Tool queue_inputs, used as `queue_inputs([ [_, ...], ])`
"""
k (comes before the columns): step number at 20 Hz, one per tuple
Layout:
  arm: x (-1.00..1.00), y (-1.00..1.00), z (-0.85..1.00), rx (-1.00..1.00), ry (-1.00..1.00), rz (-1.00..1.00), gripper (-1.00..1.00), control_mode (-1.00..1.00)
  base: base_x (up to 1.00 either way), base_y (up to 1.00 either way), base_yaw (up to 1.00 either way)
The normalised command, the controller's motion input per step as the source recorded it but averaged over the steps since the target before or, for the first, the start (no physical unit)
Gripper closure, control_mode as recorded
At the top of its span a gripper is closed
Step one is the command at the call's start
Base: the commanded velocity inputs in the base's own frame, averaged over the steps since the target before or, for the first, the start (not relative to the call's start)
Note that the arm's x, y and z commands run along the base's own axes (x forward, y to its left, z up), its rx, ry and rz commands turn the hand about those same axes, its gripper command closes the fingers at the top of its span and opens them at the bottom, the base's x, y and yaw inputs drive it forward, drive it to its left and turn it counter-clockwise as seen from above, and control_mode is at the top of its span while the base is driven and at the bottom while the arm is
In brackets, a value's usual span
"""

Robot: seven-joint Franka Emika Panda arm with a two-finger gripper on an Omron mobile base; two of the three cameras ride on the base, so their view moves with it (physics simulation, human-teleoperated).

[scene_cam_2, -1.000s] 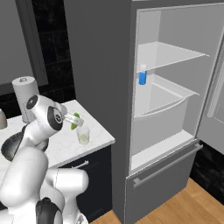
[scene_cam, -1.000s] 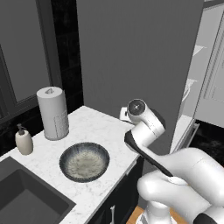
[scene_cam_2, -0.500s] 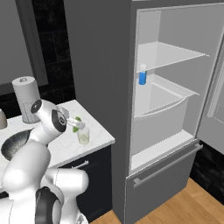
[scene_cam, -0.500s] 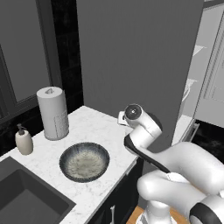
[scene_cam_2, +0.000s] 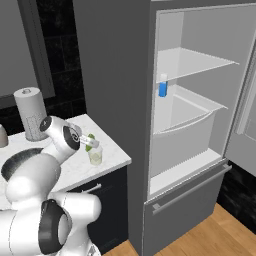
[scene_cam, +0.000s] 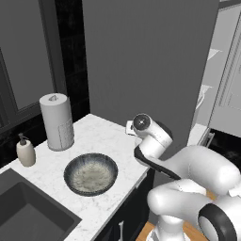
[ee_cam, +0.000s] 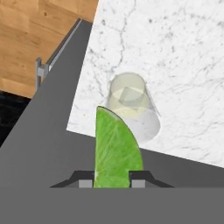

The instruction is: Grab a lemon wedge from the fridge and one ice cube from the ice bowl, and put them in the glass of lemonade.

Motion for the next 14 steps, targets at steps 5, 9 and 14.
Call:
queue_inputs([
  [5, 0.18, 0.00, 0.00, 0.00, 0.00, 0.00, 1.00, -1.00, 0.00, 0.00, 0.00],
  [9, 0.10, 0.00, -0.02, 0.00, 0.00, 0.00, 1.00, -1.00, 0.00, 0.00, 0.00],
  [14, 0.05, 0.00, -0.13, 0.00, 0.00, 0.00, 1.00, -1.00, 0.00, 0.00, 0.00],
])
